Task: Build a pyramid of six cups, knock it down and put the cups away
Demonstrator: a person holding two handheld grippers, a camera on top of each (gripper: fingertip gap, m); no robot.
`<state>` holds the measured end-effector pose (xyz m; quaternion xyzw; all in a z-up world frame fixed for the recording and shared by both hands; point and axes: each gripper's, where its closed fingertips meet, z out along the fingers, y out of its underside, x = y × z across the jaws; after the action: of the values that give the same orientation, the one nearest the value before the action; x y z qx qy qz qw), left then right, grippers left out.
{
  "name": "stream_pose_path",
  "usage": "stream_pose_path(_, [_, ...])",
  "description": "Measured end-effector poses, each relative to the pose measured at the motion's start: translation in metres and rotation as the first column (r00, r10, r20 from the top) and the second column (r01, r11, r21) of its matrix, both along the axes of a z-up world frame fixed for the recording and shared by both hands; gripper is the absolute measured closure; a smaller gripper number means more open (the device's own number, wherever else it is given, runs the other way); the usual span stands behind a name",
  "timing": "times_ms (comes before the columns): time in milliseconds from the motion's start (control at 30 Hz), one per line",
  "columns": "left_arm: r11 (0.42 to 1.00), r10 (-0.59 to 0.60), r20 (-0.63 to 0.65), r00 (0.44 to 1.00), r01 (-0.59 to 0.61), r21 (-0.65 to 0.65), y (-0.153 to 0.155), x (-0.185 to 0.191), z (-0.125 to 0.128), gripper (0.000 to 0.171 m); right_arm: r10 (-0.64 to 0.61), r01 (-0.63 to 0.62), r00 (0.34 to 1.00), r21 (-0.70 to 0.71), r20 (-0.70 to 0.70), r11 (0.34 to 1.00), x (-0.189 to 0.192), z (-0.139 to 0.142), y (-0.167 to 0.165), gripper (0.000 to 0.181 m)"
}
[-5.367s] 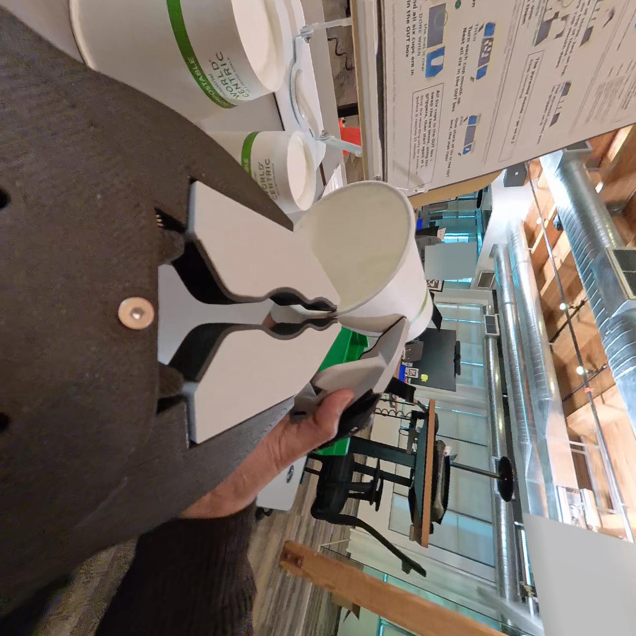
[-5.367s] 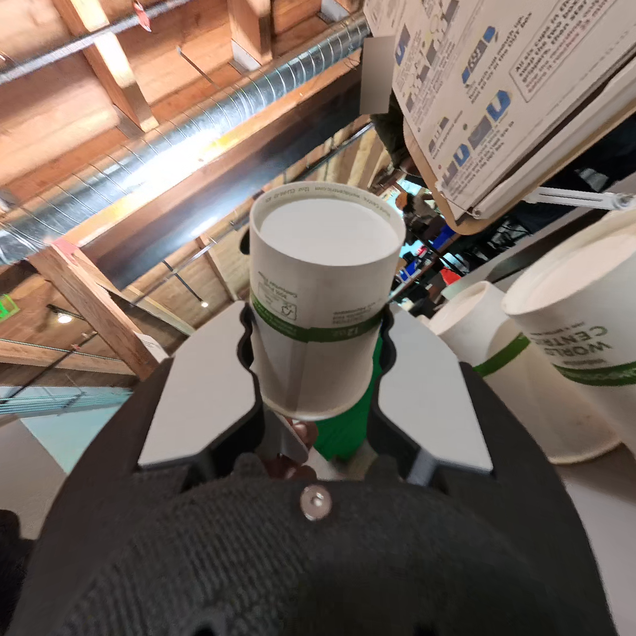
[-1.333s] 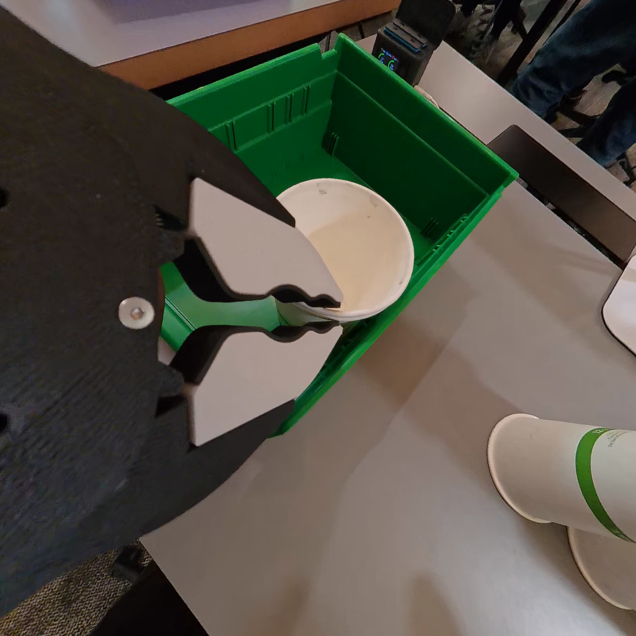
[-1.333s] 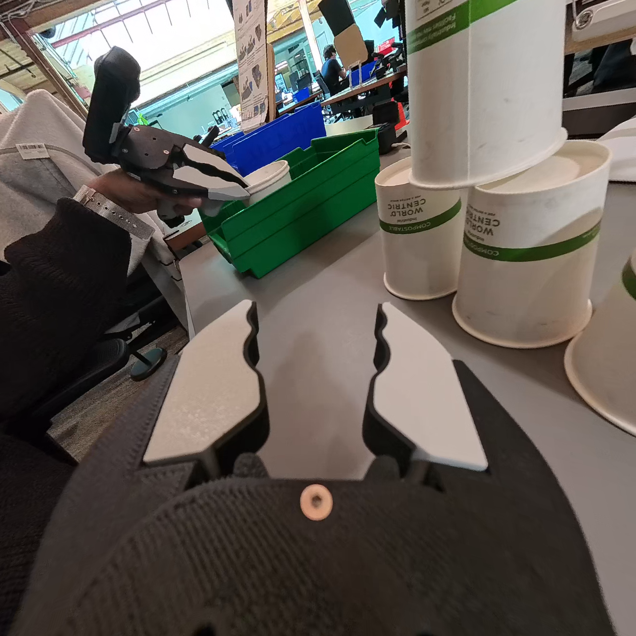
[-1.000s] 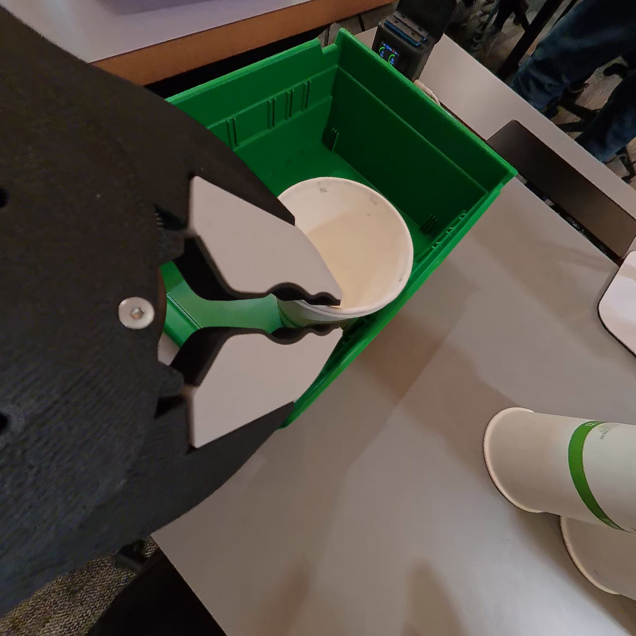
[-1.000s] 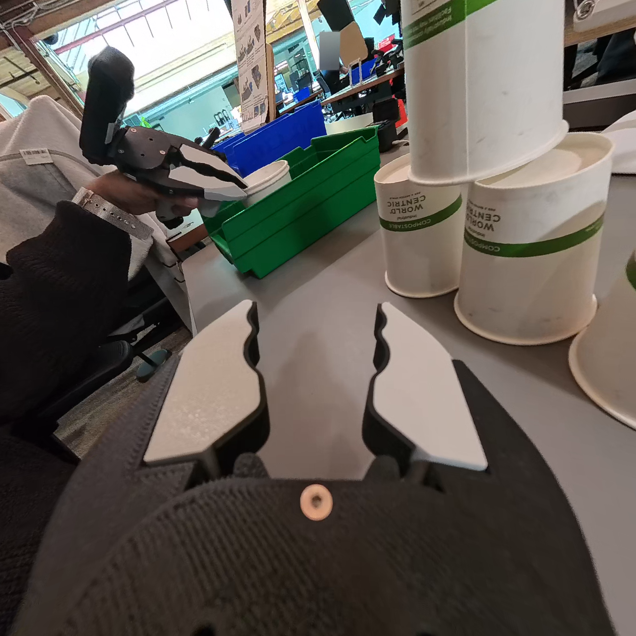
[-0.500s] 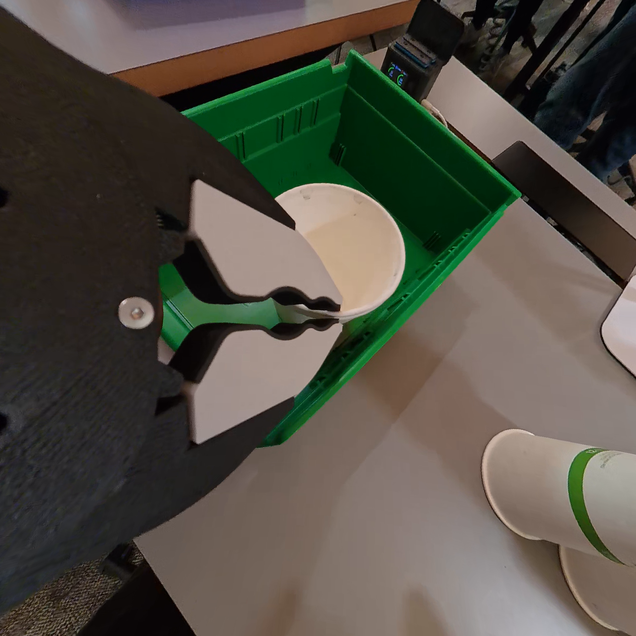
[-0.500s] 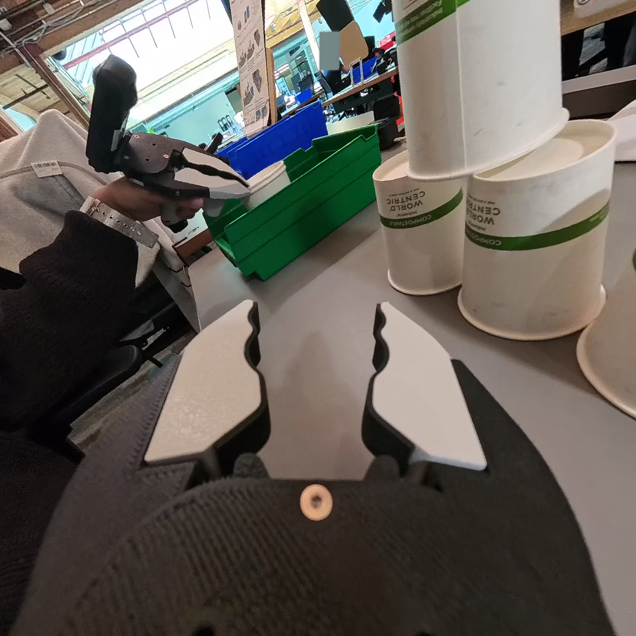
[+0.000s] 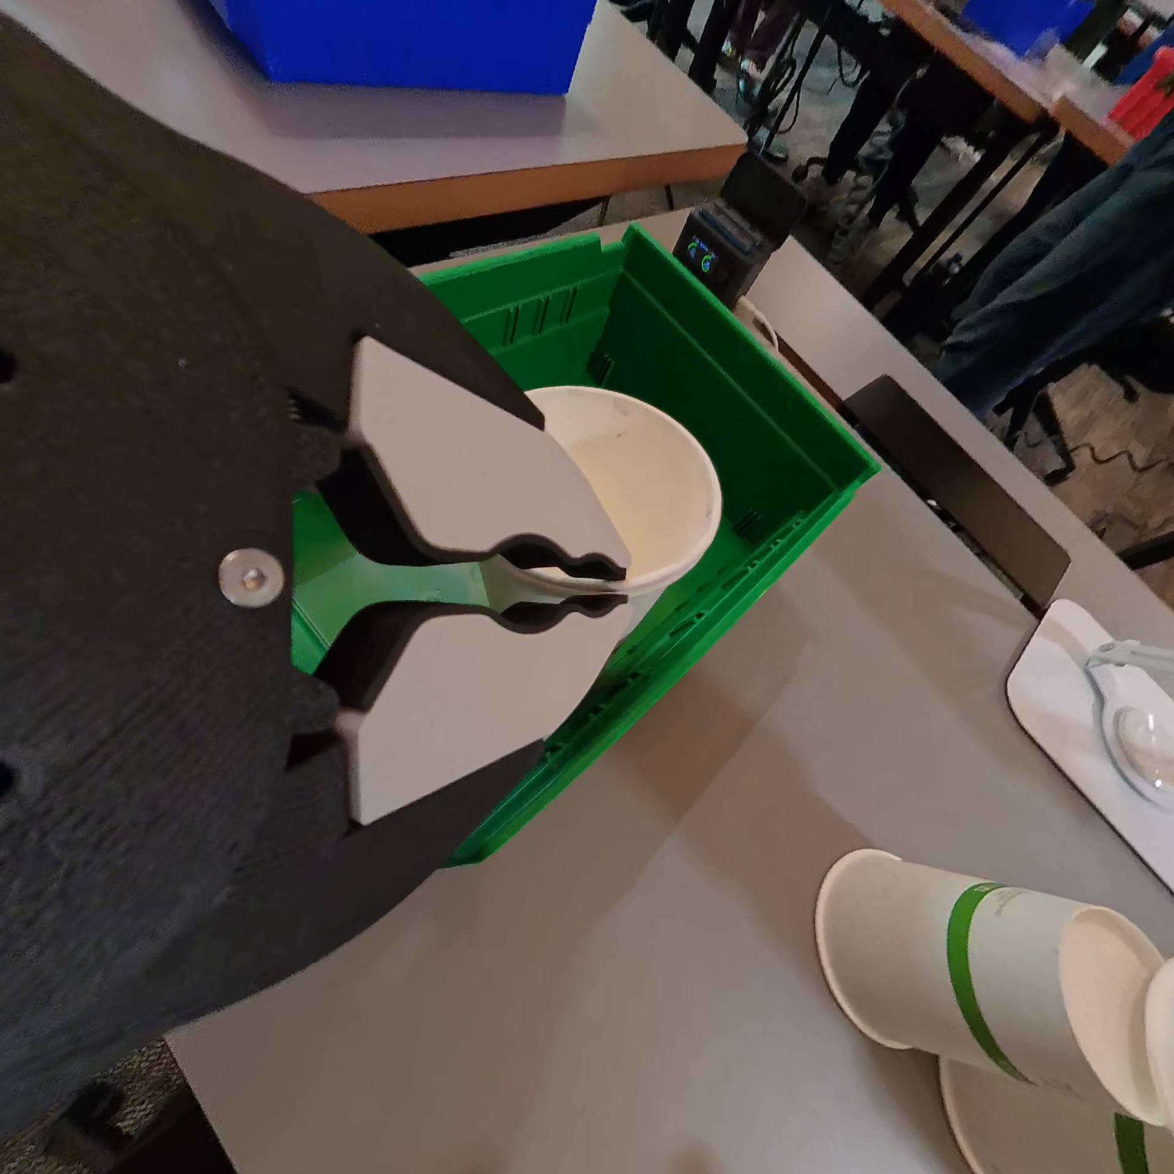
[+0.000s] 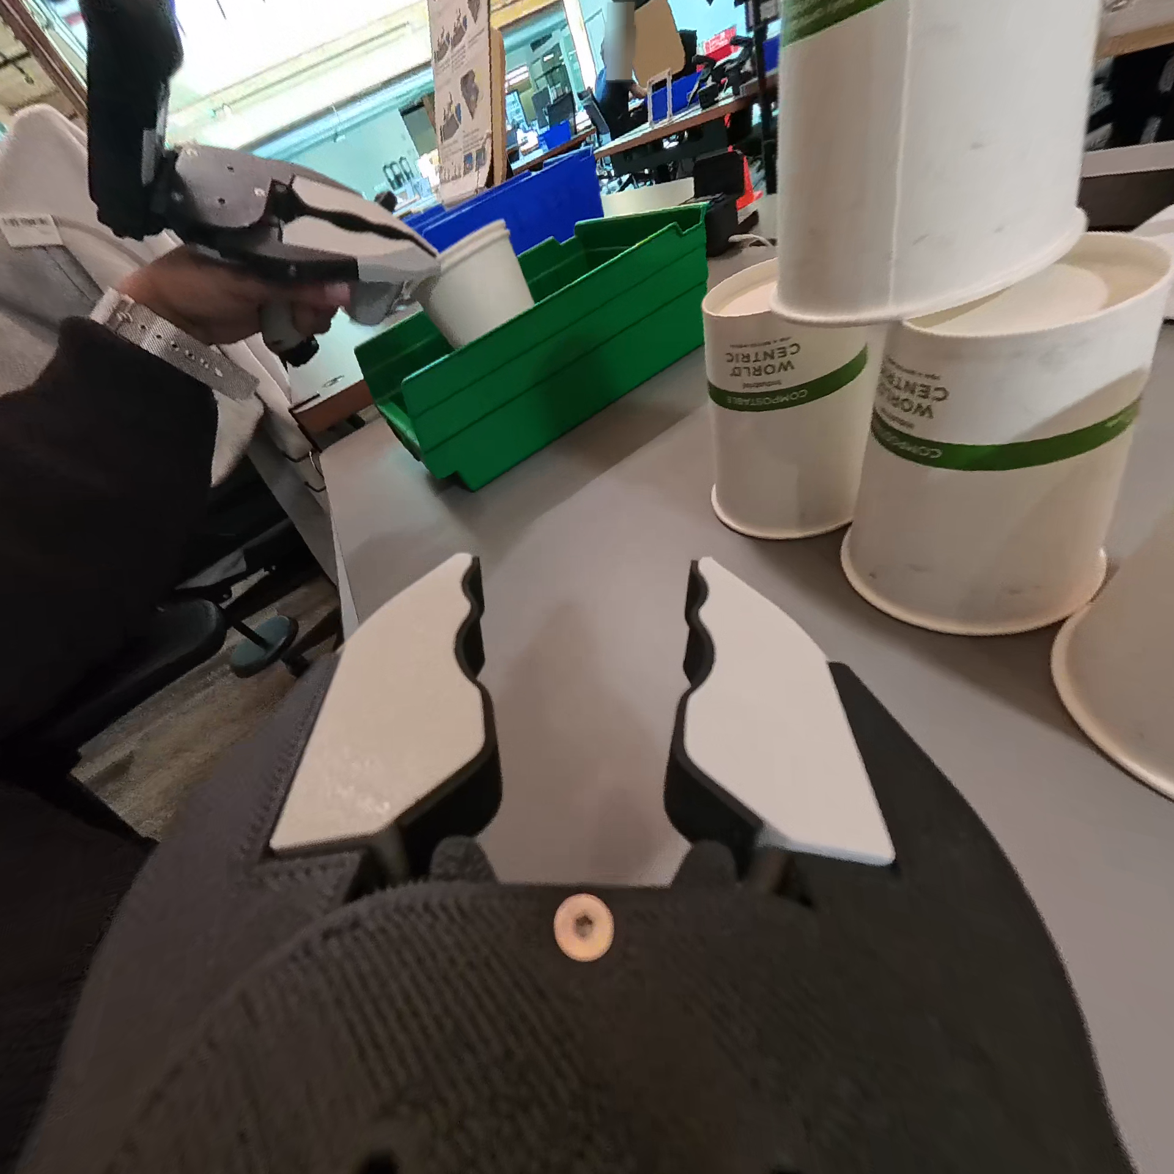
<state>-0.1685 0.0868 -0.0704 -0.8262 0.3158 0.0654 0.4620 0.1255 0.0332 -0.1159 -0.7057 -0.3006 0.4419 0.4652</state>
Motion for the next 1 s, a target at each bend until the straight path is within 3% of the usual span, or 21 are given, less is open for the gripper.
stream_pose_path(300, [0.999, -0.022, -0.102, 0.995, 0.019, -0.03, 0.0, 0.002, -0.013, 0.166, 0.005, -0.005, 1.0, -0.021, -0.011, 1.0, 0.0, -0.001, -0.001, 0.12])
stream_pose_path(567, [1.0, -0.013, -0.088, 0.996, 0.012, -0.011, 0.001, 0.002, -0.009, 0.166, 0.004, -0.006, 0.999, -0.054, -0.034, 0.999, 0.0, -0.001, 0.001, 0.12])
stream_pose_path(1000, [0.97, 0.093, -0.1, 0.991, -0.068, 0.231, 0.012, -0.009, 0.039, 0.166, 0.008, -0.009, 0.999, -0.059, -0.034, 0.998, 0.0, -0.001, 0.0, 0.121])
